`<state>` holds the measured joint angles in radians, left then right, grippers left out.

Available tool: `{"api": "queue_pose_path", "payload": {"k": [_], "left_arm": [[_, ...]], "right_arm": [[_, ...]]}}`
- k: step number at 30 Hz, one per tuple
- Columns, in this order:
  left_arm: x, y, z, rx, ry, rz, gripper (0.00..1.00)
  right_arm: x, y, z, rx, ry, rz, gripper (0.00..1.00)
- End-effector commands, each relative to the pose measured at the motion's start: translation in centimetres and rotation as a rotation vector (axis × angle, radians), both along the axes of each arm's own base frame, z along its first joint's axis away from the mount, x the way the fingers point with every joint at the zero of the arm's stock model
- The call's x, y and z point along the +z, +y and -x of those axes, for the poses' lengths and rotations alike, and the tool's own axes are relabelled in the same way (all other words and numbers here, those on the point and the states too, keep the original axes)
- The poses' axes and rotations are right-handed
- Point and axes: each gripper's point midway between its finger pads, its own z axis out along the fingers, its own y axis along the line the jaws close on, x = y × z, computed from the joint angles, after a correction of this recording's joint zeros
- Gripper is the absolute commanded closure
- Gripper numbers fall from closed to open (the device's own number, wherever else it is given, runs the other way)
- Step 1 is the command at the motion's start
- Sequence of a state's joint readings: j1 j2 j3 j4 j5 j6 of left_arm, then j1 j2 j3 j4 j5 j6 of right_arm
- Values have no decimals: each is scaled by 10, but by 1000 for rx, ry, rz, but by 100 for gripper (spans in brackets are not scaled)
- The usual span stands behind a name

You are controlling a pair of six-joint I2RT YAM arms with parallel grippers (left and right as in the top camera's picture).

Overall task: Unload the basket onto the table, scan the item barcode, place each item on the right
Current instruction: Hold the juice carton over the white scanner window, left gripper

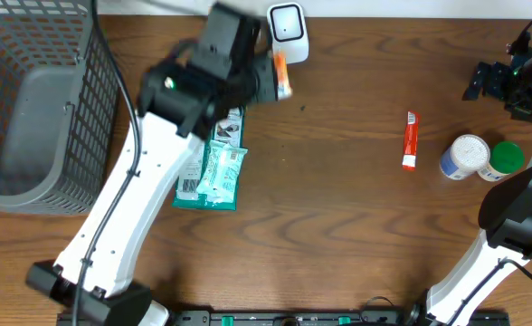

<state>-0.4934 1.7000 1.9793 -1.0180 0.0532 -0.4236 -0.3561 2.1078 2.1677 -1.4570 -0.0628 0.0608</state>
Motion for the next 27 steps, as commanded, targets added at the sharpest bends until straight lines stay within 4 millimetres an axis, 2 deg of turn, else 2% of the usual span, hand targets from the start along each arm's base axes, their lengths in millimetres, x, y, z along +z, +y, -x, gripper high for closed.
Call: {"api": "queue_pose_path", "payload": {"k": [1,3,4,6,11,17,22,27], "left_arm": [[22,5,-39,-1,-111,-157,93],[22,1,-56,-9,-141,-201,93],[16,2,-78,28,-187,-281,93],[3,2,-102,45,-232,-371,92],[-43,-14,-149,3,-274,-493,93],[-100,-36,-189,-96,-315,-599,93],[-130,-51,-220,-176,-404,-698,93],[-149,-58,-234,-237,-449,-769,93]], "right_arm": [[12,0,0,-13,-28,11,1],[12,0,0,-13,-28,11,1],[12,0,0,-13,-28,11,1],[12,0,0,-12,-28,11,1],[12,0,0,-13,-28,11,1],[12,0,0,-13,-28,11,1],[12,0,0,-13,-28,11,1],[12,0,0,-13,-28,11,1]]}}
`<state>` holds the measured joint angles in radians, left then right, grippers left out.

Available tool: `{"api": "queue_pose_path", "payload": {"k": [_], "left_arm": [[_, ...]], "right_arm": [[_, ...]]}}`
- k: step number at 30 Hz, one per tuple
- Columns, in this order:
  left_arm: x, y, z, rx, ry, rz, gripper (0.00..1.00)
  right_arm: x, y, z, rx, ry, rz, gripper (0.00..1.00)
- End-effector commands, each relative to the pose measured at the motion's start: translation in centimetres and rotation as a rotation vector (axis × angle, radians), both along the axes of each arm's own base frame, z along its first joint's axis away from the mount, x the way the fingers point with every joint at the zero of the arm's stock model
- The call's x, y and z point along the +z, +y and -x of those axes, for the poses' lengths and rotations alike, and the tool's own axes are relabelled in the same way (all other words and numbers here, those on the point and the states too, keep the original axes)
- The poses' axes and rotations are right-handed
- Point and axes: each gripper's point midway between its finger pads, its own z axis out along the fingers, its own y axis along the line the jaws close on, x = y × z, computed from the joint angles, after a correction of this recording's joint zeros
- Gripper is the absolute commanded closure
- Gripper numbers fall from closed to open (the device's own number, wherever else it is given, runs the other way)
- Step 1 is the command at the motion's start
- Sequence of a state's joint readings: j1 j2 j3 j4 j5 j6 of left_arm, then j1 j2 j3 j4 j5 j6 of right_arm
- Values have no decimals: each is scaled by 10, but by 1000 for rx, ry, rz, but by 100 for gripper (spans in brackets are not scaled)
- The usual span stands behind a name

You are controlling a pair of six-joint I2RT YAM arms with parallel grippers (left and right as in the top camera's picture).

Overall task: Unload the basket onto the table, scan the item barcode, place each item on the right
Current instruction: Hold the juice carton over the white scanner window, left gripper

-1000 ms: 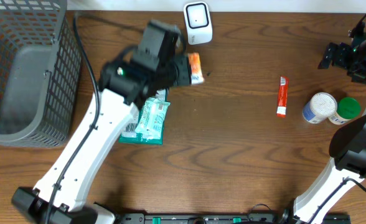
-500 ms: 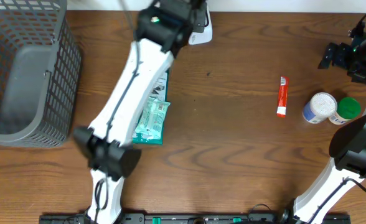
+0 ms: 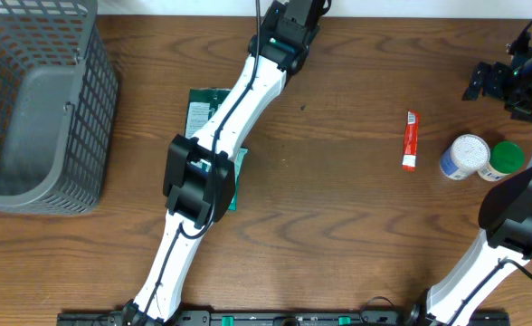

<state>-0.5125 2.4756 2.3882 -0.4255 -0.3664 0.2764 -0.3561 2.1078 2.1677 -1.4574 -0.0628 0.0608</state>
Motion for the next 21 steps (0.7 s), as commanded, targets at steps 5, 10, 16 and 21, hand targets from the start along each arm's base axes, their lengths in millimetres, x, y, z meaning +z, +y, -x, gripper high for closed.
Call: {"api": "queue_pose_path", "payload": {"k": [5,10,16,21], "left_arm": [[-40,13,-16,15,-8,-179,93],[-65,23,-22,30,20,-194,93],[-57,25,-27,39,-11,-177,93],[-7,27,-22,70,-76,-139,93]], "right_arm": [[12,-1,0,-13,-28,11,1],[12,0,0,-13,-29,11,1],[12,-1,0,-13,-28,11,1],[12,0,0,-13,-29,11,1]]}}
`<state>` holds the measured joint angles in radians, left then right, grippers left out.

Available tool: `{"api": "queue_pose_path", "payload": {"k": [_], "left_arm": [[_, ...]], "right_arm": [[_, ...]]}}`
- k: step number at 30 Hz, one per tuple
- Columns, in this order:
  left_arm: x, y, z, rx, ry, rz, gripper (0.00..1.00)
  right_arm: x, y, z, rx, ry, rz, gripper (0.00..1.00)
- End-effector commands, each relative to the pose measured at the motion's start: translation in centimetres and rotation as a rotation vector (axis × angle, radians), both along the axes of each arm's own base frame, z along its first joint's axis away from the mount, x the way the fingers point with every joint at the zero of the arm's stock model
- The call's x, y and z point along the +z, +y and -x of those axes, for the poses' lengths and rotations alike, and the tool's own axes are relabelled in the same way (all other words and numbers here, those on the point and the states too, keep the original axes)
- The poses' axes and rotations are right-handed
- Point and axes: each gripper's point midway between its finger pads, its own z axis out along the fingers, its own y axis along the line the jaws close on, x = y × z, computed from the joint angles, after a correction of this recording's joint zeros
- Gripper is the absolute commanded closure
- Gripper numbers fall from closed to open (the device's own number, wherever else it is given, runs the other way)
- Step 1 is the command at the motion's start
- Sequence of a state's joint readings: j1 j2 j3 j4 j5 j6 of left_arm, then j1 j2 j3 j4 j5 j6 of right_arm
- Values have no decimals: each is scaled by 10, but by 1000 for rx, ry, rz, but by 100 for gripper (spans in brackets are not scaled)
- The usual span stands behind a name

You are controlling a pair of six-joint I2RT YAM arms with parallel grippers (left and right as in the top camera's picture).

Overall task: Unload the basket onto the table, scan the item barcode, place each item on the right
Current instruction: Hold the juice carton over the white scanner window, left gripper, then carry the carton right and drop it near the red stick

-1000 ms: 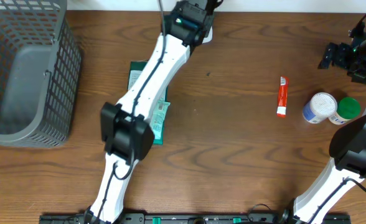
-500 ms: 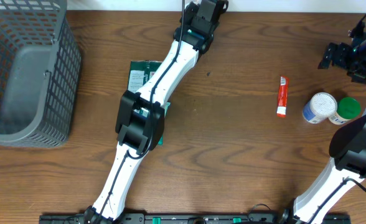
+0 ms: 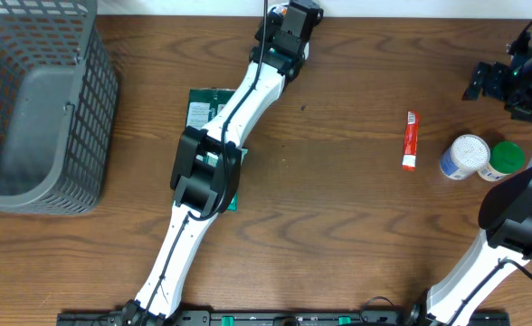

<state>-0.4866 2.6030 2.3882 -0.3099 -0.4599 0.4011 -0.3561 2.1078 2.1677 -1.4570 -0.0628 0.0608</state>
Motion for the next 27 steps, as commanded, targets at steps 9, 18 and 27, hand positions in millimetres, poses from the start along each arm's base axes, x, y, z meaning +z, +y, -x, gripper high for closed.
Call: {"api": "queue_pose_path", "payload": {"k": [9,18,27], "left_arm": [[104,-40,105,7,251,514,93],[68,-110,252,-114,971,788,92],[17,-172,310,-209,1084,733,93]], "right_arm": [[12,0,0,-13,-28,11,1],[12,0,0,-13,-28,11,1],[12,0,0,-13,-28,11,1]]}}
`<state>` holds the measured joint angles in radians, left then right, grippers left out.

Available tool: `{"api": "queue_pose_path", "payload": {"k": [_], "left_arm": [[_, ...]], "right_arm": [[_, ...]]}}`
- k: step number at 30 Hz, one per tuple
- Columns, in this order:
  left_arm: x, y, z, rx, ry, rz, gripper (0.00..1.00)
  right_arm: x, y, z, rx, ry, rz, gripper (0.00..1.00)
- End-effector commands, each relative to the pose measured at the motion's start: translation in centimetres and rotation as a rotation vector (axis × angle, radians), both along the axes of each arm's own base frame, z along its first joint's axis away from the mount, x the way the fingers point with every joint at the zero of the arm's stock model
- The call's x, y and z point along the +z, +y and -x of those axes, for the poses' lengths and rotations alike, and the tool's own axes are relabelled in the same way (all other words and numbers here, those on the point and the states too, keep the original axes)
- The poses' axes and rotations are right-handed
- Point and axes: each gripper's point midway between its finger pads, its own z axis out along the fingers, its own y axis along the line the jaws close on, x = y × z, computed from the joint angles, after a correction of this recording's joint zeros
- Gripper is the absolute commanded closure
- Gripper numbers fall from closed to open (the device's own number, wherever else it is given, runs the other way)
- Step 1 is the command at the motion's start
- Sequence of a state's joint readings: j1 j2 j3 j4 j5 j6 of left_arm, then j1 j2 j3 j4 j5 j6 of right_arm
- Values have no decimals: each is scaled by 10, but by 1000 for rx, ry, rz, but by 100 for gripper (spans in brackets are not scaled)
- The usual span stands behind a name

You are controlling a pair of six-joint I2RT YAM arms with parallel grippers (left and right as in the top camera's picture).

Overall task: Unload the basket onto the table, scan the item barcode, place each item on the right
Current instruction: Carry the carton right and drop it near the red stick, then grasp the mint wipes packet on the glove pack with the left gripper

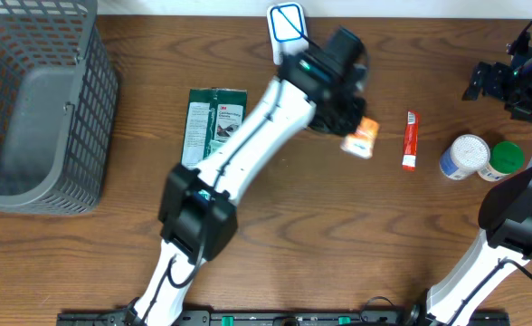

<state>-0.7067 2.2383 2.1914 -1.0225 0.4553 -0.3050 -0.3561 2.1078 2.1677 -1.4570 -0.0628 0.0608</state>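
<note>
The white barcode scanner (287, 25) stands at the back edge of the table, its face toward the camera. My left arm reaches across the table's middle. Its gripper (356, 134) is to the right of and in front of the scanner, shut on a small orange and white packet (363, 140) that sticks out of the fingers. The packet hangs just left of a red tube (411, 140). At the far right edge my right gripper (490, 81) is raised, holding nothing that I can see; its jaws are too dark to read.
A grey mesh basket (31, 100) fills the far left. Green flat packs (213, 122) lie left of centre, partly under my left arm. A white bottle (465, 156) and a green-capped jar (506, 158) stand at the right.
My left gripper was at the scanner by the back edge. Now it is lower and to the right with the orange packet, beside the red tube. The scanner is uncovered.
First my left gripper held the orange packet just left of the scanner. At the two later moments the arm stretched to the back edge, with the gripper over the scanner. Now the packet is held away from it, near the red tube. The right arm stayed still.
</note>
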Motion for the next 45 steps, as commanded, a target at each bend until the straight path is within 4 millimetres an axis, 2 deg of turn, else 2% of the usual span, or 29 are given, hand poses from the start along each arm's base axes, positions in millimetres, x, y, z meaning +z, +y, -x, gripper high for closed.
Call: {"api": "queue_pose_path", "payload": {"k": [1,3,4,7,11,13,14,15,17,20,22,25,27,30,33,36,40,43,45], "left_arm": [[-17,-35,27,-45,49,52,93],[-24,-53,33,-74,7,74,92],[-38,-69,38,-71,-48,68,93],[-54,-87,46,-53,-121,56,92],[-64,-112,65,-90,-187,86,87],[-65,-123,75,-112,-203,109,78],[-65,-127,77,-109,-233,102,76],[-66,-127,76,-103,-248,91,69],[-66,-125,71,-86,-286,65,45],[-59,-120,66,-112,-327,56,35],[-45,-111,57,-103,-346,54,31],[-14,-81,36,-31,-378,26,27],[8,-52,22,29,-401,-13,27],[36,7,3,131,-417,-109,26],[50,77,-5,229,-389,-245,26],[50,149,-5,302,-305,-388,26],[34,228,2,359,-143,-546,26],[19,273,5,393,-32,-626,26],[10,297,6,434,24,-652,26]], "right_arm": [[12,0,0,-13,-28,11,1],[12,0,0,-13,-28,11,1],[12,0,0,-13,-28,11,1],[12,0,0,-13,-28,11,1],[12,0,0,-13,-28,11,1],[12,0,0,-12,-28,11,1],[12,0,0,-12,-28,11,1],[12,0,0,-13,-28,11,1],[12,0,0,-13,-28,11,1],[12,0,0,-13,-28,11,1],[12,0,0,-13,-28,11,1],[12,0,0,-13,-28,11,1],[12,0,0,-12,-28,11,1],[12,0,0,-13,-28,11,1],[12,0,0,-12,-28,11,1],[12,0,0,-13,-28,11,1],[12,0,0,-13,-28,11,1],[12,0,0,-13,-28,11,1],[12,0,0,-12,-28,11,1]]}}
